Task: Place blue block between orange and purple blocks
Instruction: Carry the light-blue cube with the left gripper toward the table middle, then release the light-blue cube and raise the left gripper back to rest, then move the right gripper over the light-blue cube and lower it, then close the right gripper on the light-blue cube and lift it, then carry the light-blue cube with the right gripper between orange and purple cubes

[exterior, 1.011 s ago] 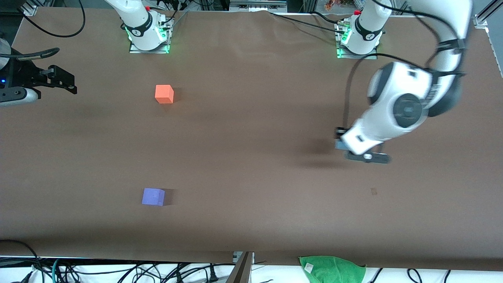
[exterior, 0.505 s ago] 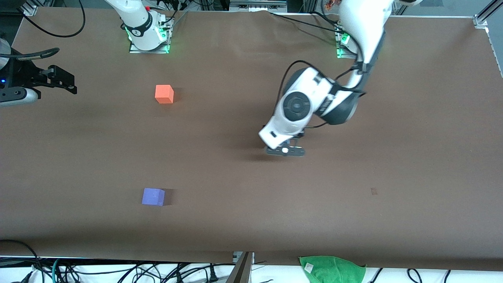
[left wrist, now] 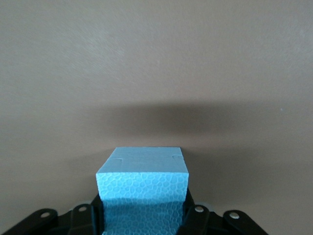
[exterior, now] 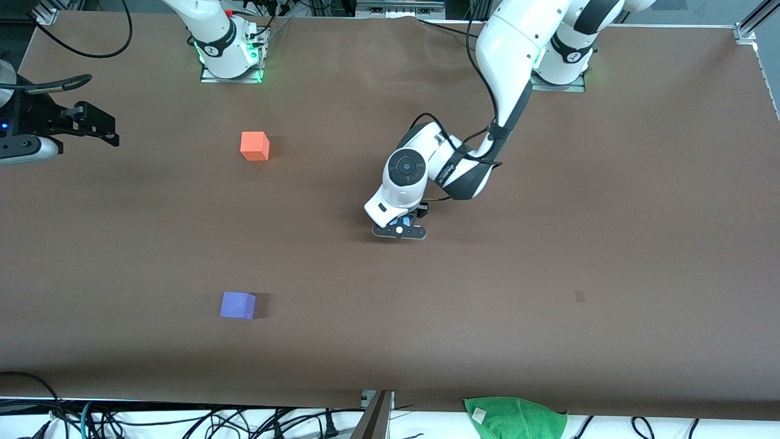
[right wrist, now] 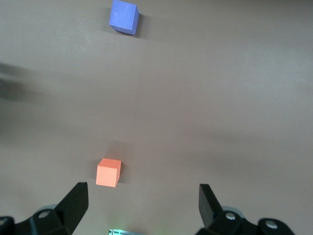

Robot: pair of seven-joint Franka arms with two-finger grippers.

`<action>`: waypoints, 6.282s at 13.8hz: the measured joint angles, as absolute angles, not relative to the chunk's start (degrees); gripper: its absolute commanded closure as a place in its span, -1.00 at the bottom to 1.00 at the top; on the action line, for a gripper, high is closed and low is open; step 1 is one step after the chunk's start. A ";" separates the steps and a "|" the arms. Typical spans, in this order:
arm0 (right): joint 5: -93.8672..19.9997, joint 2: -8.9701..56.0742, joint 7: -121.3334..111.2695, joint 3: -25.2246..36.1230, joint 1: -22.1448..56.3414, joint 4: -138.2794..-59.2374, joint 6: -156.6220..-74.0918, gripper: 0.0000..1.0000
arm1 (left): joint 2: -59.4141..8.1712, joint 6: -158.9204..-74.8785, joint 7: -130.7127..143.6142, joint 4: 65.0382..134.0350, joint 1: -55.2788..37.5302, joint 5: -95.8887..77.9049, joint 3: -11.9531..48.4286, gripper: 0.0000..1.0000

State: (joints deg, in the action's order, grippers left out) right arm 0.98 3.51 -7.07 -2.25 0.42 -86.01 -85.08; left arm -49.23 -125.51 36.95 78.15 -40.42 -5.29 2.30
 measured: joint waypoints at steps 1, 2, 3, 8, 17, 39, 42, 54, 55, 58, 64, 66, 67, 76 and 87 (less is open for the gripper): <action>0.98 3.51 -7.07 -2.25 0.42 -86.01 -85.10 -1.00 | -49.23 -125.51 37.03 77.84 -40.59 -5.29 2.20 -0.99; 0.98 3.51 -7.07 -2.25 0.42 -86.01 -85.11 -1.00 | -49.26 -125.51 37.08 77.76 -40.68 -5.29 2.20 -1.00; 0.98 3.51 -7.07 -2.25 0.42 -86.01 -85.12 -1.00 | -49.30 -125.51 37.21 77.76 -40.75 -5.29 2.20 -1.00; 0.98 3.51 -7.07 -2.23 0.41 -86.01 -85.12 -1.00 | -48.86 -125.11 38.01 76.11 -40.81 -5.29 2.10 -1.00; 0.98 6.40 -7.07 -2.23 0.43 -86.10 -86.38 -1.00 | -27.56 -95.91 31.66 73.65 -30.75 -5.25 -0.01 -1.00; 1.76 17.26 17.39 -2.66 25.58 -86.12 -99.43 -1.00 | -0.79 -89.04 1.44 92.20 0.01 1.31 1.13 -1.00; 2.18 21.09 26.82 -2.69 32.27 -86.20 -105.27 -1.00 | -0.79 -89.22 1.44 92.93 0.02 1.31 1.49 -1.00; 2.87 37.10 50.54 -2.63 41.59 -86.17 -130.95 -1.00 | -0.53 -89.13 1.45 92.94 0.11 1.33 3.65 -1.00; 2.87 38.04 52.03 -2.63 42.16 -86.16 -132.41 -1.00 | -0.53 -89.13 1.45 92.94 0.14 1.33 3.64 -1.00; 2.87 40.69 53.63 -2.56 43.24 -86.15 -136.16 -1.00 | -0.53 -89.11 1.45 92.94 0.23 1.33 3.63 -1.00; 4.20 44.15 54.14 -2.19 43.49 -86.14 -140.75 -1.00 | -0.53 -89.11 1.45 92.94 0.25 1.33 3.63 -1.00; 4.70 44.59 54.21 -2.17 43.52 -86.13 -140.79 -1.00 | -0.53 -89.11 1.45 92.94 0.25 1.33 3.63 -1.00; 4.73 44.79 54.21 -2.17 43.55 -86.13 -140.96 -1.00 | -0.53 -89.11 1.45 92.94 0.25 1.33 3.63 -1.00; 7.61 47.08 54.27 -1.84 43.73 -86.11 -143.92 0.57 | -0.53 -89.10 1.45 92.94 0.38 1.33 3.63 -1.00; 8.56 42.69 52.50 1.69 43.63 -84.22 -138.60 0.64 | -0.53 -89.10 1.45 92.95 0.41 1.33 3.63 -1.00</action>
